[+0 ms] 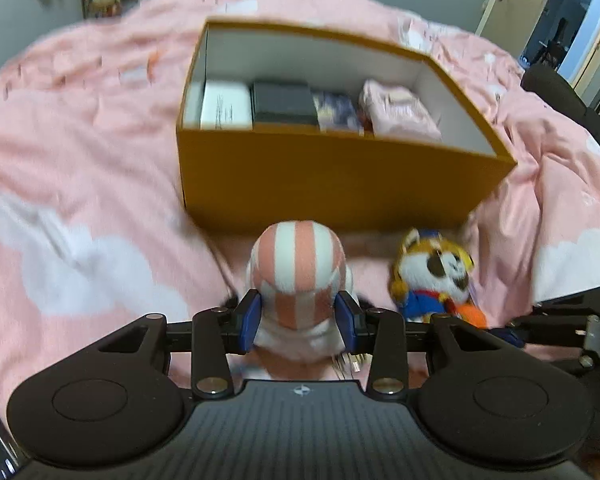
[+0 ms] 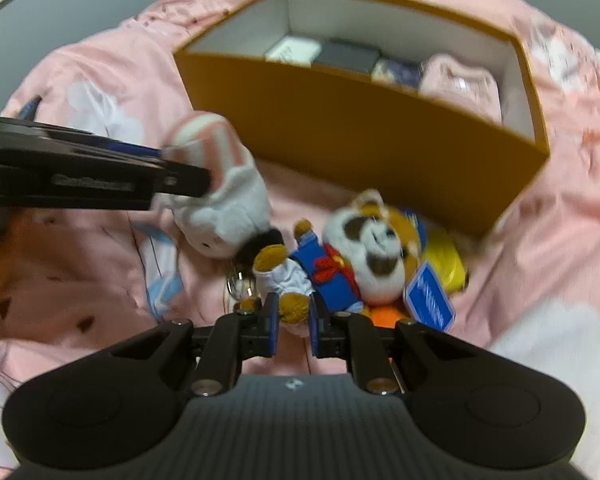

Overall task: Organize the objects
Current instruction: 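Grasp the striped-hat white plush with the left gripper while the right gripper grasps the red panda plush, then lift the white plush with the left gripper while the right gripper lifts the red panda plush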

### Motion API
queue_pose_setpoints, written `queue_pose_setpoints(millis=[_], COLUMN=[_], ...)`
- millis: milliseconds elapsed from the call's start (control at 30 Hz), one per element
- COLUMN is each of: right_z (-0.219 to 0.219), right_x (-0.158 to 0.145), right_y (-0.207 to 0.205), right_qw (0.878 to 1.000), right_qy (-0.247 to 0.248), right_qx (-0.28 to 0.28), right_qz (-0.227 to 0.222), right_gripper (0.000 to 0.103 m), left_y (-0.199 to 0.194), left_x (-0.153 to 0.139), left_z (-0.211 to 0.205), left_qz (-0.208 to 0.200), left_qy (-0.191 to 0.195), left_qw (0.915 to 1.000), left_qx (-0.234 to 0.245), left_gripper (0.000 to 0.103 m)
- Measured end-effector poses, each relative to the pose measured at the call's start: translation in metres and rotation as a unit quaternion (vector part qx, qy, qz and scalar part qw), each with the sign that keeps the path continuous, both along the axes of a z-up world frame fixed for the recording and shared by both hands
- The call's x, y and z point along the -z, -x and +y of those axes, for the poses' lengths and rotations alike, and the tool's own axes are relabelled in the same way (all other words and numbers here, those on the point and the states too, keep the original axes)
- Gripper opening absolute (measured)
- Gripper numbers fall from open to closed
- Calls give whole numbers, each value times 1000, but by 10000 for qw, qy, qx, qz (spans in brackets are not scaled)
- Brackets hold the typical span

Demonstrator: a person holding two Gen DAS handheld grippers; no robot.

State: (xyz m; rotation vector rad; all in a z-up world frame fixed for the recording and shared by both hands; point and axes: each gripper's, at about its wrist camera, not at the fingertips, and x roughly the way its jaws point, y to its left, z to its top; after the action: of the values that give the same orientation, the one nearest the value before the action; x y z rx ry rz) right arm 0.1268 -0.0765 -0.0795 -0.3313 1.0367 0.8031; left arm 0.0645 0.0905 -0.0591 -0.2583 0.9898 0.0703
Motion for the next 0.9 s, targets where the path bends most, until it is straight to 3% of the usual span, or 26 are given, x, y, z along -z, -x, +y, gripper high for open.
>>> queue_pose_setpoints(millis=[133,200,233,333,400,533,667,767,900], right_z=[-5,-8,-9,-18,-24,-38,-39,-38,-38], right_x=[4,3,2,-5,-11,-20,-19,-15,-5], right_y=[-3,-2,-2,-2,-4,-16,-28,-32,-37], right_qw=[9996,9996,9995,9989,9981,9942,9897,9886,9871], right_qy=[-33,-24,-49,-226,-340,-623,-811,-845,-807], right_qx=[152,196,221,317,473,841,1079,1102,1173], right_qz=[222,225,231,271,223,254,473,578,733], right_gripper=[17,21,22,25,33,33,33,34,35], left_y=[7,7,8,8,10,16,12,4,-1], left_x=[14,25,27,22,11,-16,-25,-9,14], left_z=[8,10,11,11,11,16,35,50,46], left_qz=[518,837,911,900,841,498,218,426,852], left_qy=[716,1118,1233,1144,1073,1018,1194,1493,1603], left_qw=[9961,9900,9880,9891,9900,9921,9925,9875,9830], left_qx=[54,179,181,212,371,547,153,-291,-273], left_gripper=[45,30,29,31,37,45,51,51,52])
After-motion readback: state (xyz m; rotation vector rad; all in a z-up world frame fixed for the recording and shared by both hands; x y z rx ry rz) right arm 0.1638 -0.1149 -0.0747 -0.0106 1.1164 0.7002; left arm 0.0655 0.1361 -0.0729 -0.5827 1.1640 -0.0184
